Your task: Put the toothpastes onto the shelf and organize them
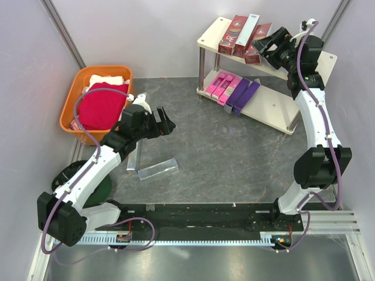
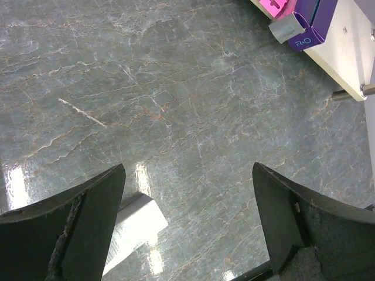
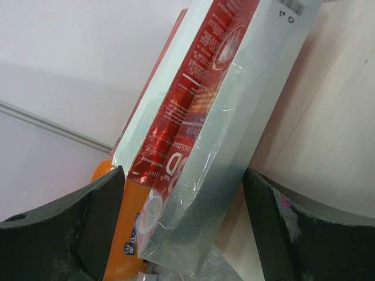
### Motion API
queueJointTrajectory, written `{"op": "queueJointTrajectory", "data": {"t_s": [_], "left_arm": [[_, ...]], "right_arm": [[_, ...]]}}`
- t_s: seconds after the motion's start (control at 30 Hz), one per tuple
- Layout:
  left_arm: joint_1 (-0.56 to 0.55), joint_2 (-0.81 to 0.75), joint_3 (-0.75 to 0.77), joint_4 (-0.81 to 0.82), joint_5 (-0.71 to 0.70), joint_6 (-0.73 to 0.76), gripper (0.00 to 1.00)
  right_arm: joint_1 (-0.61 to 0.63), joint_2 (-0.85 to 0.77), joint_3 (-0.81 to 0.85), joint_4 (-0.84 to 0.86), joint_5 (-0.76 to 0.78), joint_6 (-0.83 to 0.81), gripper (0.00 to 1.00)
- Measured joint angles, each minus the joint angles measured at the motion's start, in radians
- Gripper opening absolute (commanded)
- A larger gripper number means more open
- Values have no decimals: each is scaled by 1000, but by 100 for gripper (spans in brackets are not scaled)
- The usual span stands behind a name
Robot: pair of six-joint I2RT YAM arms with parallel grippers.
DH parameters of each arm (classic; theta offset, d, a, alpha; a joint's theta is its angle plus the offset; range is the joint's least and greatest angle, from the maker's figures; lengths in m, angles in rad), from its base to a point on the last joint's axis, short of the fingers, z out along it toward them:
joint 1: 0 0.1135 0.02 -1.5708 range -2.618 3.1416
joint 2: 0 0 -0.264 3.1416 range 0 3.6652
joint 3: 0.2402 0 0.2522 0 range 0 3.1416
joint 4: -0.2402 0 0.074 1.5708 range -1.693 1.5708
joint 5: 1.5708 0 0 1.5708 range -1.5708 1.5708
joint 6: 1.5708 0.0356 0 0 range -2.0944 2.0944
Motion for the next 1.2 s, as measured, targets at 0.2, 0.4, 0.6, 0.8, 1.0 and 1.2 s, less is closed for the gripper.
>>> {"op": "queueJointTrajectory", "data": {"t_s": [0.2, 0.4, 0.6, 0.8, 1.0, 1.2], "left_arm": [[0, 7, 0, 0, 6, 0, 96], [0, 12, 0, 0, 19, 0, 96], [0, 22, 0, 0, 26, 0, 96], [0, 26, 0, 0, 35, 0, 96], [0, 27, 0, 1, 45, 0, 96], [0, 37, 0, 1, 45, 0, 96]], "right_arm": [[-2, -10, 0, -23, 50, -38, 91], [-2, -26, 0, -64, 105, -82, 90], [-2, -34, -1, -94, 147, -116, 77], [-2, -29, -10, -91, 146, -119, 64], [-2, 10, 10, -54, 129, -111, 61], [0, 32, 18, -13, 118, -102, 75]]}}
